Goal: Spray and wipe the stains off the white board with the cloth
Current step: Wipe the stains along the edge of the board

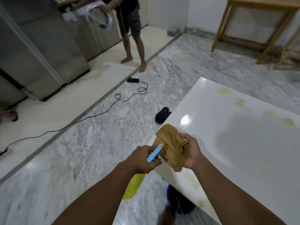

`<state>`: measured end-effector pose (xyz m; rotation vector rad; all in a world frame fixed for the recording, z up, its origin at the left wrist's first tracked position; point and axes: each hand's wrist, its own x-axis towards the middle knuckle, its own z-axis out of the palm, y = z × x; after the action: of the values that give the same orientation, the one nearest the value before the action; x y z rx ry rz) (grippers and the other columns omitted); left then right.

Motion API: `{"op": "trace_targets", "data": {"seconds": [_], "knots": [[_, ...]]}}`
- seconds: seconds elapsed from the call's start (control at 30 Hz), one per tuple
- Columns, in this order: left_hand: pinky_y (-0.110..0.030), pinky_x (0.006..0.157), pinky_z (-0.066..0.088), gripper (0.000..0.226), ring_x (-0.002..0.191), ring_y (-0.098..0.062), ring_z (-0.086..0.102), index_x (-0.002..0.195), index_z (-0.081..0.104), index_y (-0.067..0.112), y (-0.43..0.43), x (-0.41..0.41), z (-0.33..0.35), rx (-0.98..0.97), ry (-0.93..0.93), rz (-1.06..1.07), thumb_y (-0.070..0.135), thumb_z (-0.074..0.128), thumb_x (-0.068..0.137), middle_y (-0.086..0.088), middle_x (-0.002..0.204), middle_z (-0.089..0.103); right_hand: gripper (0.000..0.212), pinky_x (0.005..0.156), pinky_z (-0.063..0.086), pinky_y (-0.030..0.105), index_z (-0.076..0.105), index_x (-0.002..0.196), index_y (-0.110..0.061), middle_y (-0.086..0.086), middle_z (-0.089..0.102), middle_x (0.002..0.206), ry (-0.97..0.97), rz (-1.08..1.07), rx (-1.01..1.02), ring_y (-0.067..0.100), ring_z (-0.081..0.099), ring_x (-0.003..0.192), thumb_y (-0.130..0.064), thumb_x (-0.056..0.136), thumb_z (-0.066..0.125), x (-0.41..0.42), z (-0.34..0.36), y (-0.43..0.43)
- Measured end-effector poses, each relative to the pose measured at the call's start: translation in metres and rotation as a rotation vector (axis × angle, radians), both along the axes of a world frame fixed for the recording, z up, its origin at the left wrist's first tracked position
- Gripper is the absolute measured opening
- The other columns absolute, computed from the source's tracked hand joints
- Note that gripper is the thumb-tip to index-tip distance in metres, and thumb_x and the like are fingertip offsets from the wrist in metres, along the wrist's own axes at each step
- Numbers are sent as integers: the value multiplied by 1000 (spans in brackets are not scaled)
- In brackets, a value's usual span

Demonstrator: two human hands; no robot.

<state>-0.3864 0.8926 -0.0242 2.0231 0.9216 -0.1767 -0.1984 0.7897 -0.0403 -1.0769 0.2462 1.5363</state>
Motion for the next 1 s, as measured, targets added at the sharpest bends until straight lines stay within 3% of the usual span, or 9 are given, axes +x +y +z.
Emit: {"op": "trace_targets", "data": {"seconds": [0.1,0.27,0.4,0.63,0.8,0.83,0.9,0.93,1.0], "knots": [[-49,73,65,29,71,-30,74,68,57,37,-30,-23,-1,46,-21,28,47,76,88,8,66,64,49,90,52,45,73,116,-5,19,71,109,-19,53,-5,36,68,94,-43,89,58,-21,4,-21],[-25,52,56,38,57,-28,76,65,52,26,-83,-48,-2,80,-61,166,37,72,94,3,59,62,49,93,52,45,75,111,-3,20,72,110,-55,108,7,36,70,95,-42,93,52,-40,4,-61],[-29,56,60,33,59,-26,77,77,60,14,-124,-72,-4,35,-84,247,39,73,94,-10,69,68,42,83,54,40,76,98,-5,16,73,98,-171,188,-80,32,70,84,-40,90,55,-34,5,-88],[-40,61,63,37,58,-31,76,82,63,5,-166,-93,-17,-72,-144,458,38,74,95,-3,59,62,32,75,53,36,69,90,-10,13,69,83,-611,634,-309,31,64,78,-41,84,62,19,13,-83],[-52,64,63,39,63,-38,72,85,64,4,-182,-83,-32,-62,-128,581,41,75,92,-14,66,65,30,60,43,32,60,89,-13,8,61,70,-1076,900,-104,24,55,59,-41,82,54,20,12,-10],[-54,65,62,40,64,-39,71,84,64,6,-183,-81,-37,-42,-122,602,44,74,91,-18,69,66,33,63,45,33,62,93,-15,7,65,73,-1217,985,-20,25,58,63,-45,83,52,15,1,7],[-55,67,61,40,65,-38,70,83,64,7,-187,-76,-45,-8,-106,631,45,73,91,-19,73,69,48,82,52,37,56,131,-24,6,69,109,-1503,1234,150,27,65,92,-43,87,53,4,-23,29],[-55,67,61,39,65,-37,70,83,64,8,-189,-73,-49,-9,-98,647,45,73,91,-17,73,69,63,93,50,39,41,147,-29,6,62,131,-1577,1355,194,28,61,110,-43,86,52,-1,-42,35],[-54,67,61,37,64,-35,70,82,64,10,-195,-68,-55,-19,-83,661,45,73,91,-15,73,69,66,111,36,45,31,154,-29,6,40,156,-1675,1481,209,28,40,140,-48,93,47,-12,-73,37]]}}
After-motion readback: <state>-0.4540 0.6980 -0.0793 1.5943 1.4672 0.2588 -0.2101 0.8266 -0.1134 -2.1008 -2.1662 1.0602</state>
